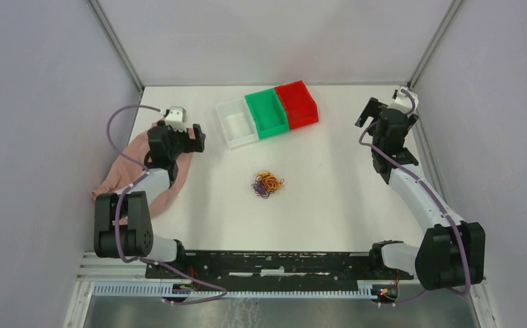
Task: Untangle the cables
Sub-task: Move the bin to the center of the board.
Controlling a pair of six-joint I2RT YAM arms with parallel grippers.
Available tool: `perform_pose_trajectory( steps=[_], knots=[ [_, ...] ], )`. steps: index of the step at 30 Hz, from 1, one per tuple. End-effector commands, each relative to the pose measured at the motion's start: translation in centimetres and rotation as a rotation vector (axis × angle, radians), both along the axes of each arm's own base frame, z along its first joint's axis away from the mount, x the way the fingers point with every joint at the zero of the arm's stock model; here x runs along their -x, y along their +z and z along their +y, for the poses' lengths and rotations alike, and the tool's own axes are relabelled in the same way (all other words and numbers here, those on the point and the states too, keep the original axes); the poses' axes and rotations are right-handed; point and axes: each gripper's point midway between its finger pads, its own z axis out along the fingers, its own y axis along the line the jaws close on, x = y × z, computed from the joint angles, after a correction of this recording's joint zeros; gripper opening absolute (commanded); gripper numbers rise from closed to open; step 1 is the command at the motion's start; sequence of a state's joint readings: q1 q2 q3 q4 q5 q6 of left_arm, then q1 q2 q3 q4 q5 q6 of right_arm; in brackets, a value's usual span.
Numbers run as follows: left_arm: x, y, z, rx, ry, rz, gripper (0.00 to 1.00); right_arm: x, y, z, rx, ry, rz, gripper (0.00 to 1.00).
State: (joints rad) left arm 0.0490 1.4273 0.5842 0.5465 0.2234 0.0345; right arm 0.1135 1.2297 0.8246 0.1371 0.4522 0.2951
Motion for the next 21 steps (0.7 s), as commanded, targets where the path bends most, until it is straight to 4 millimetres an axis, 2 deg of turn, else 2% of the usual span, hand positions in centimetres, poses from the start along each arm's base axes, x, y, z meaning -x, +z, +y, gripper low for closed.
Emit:
perform_pose_trajectory(
  steps=[1,2,4,8,12,18,21],
  knots=[
    [1.1,1.4,-1.1,-0.037,-0.115,0.194,0.99,-0.9,0.0,1.5,-0.362,-0.101,-0.015,1.00],
    [1.1,1.9,-1.3,-0.029,-0.130,0.219,0.99,-2.5,1.3,3.0,-0.416,0.001,-0.051,1.00],
    [1.3,2.7,-2.0,0.000,-0.162,0.268,0.99,-5.6,4.0,6.2,-0.401,0.190,-0.078,1.00],
    [1.7,3.7,-2.8,0.049,-0.191,0.344,0.99,-10.3,4.4,12.6,-0.199,0.371,0.061,0.96],
    [2.4,3.8,-2.9,0.053,-0.200,0.401,0.99,-13.1,3.1,18.8,-0.093,0.532,0.164,0.89],
    [3.4,4.0,-2.9,0.044,-0.207,0.418,0.99,-15.4,-0.1,24.4,-0.068,0.665,0.242,0.90],
    [3.9,3.7,-3.0,0.052,-0.208,0.425,0.99,-16.0,-2.1,26.3,-0.036,0.702,0.263,0.88]
  ],
)
